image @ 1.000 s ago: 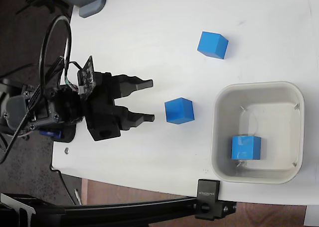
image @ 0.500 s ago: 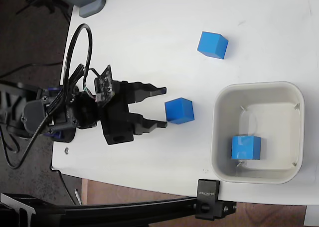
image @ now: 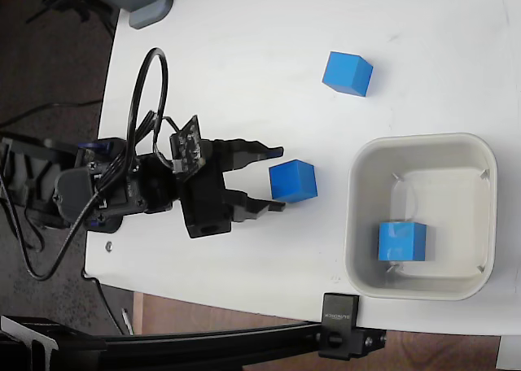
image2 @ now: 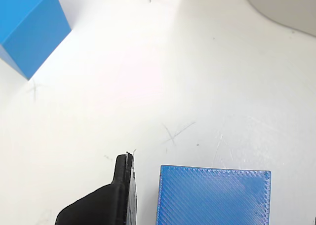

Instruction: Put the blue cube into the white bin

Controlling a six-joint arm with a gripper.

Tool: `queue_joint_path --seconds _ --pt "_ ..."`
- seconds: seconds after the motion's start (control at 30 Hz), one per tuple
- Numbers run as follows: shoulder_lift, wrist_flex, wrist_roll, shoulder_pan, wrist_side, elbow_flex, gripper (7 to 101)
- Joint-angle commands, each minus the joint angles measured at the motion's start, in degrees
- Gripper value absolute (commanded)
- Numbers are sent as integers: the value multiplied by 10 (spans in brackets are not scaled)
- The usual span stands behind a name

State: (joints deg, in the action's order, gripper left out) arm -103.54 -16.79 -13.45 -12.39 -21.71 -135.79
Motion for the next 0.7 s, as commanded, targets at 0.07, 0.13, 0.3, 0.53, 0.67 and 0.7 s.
queue_joint_path --seconds 0.07,0.13,0.3,0.53,0.67,0.7 --pt "0 18 2 6 3 15 1000" --pt "1 18 4 8 4 15 1000" --pt "3 22 6 11 5 14 1000" --pt "11 42 13 15 6 4 1000" --pt "13 47 13 15 6 1 1000" --pt "14 48 13 15 5 1 1000"
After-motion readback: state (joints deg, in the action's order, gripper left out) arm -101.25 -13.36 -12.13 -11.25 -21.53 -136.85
